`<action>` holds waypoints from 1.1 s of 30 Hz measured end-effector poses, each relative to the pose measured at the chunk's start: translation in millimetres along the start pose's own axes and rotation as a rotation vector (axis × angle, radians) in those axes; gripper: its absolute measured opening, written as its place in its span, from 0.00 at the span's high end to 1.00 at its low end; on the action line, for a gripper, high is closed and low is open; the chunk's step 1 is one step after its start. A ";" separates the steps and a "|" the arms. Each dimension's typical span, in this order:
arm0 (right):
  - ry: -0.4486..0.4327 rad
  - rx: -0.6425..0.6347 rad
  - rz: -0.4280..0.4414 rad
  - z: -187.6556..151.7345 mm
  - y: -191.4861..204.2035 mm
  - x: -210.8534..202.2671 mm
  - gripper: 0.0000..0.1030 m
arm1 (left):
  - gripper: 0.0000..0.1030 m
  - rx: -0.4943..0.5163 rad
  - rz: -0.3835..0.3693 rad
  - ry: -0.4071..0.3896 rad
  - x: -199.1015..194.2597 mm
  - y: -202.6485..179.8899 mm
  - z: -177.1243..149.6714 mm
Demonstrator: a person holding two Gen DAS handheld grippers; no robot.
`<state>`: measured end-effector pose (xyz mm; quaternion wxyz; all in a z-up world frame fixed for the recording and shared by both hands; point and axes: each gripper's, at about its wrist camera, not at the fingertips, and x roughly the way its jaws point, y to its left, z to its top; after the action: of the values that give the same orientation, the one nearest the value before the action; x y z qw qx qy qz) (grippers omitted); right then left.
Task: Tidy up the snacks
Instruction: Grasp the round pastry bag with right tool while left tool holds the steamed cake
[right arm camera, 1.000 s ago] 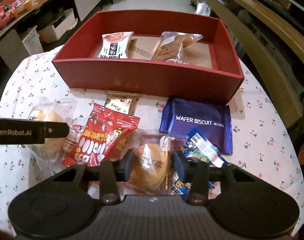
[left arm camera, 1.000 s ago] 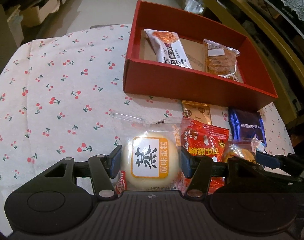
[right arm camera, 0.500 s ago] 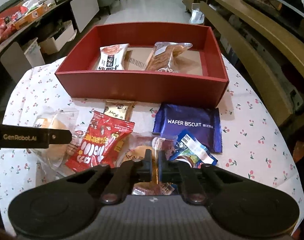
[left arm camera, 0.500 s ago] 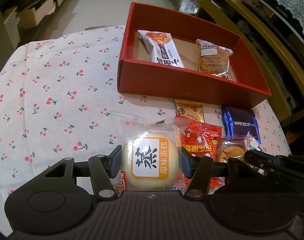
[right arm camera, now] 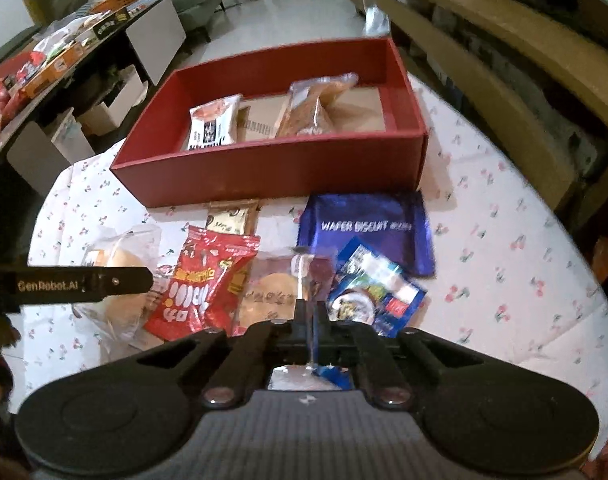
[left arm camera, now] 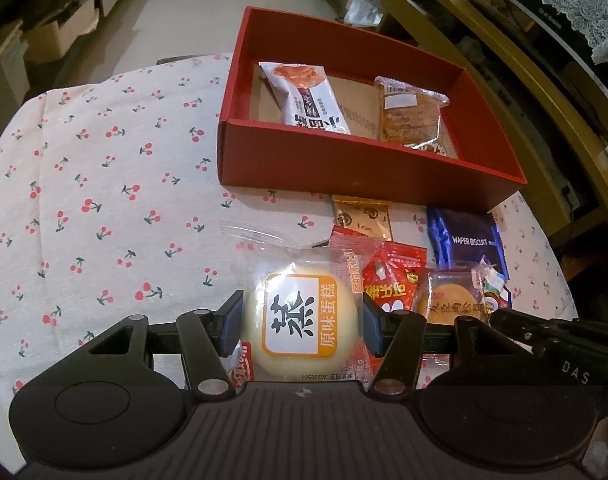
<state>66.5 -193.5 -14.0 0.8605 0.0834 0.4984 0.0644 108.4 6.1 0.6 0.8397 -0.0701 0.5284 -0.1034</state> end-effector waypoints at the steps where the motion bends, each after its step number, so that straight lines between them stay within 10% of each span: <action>1: 0.001 -0.007 -0.005 0.9 1.4 1.0 0.67 | 0.37 0.000 0.002 0.002 0.7 0.2 -0.2; 16: 0.015 -0.208 -0.105 6.6 61.4 32.5 0.09 | 0.29 -0.014 -0.004 0.015 0.3 11.0 -0.5; 28: 0.043 -0.181 -0.146 4.7 55.2 45.4 0.07 | 0.16 0.003 0.016 0.023 3.5 7.1 -4.0; 33: 0.040 -0.260 -0.189 -1.9 61.5 52.2 0.20 | 0.15 -0.008 0.026 0.017 -1.8 13.5 -5.8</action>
<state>88.9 -123.1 -46.3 0.8563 -0.0775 0.5083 0.0486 103.7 19.6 -3.4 0.8362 -0.0659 0.5367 -0.0911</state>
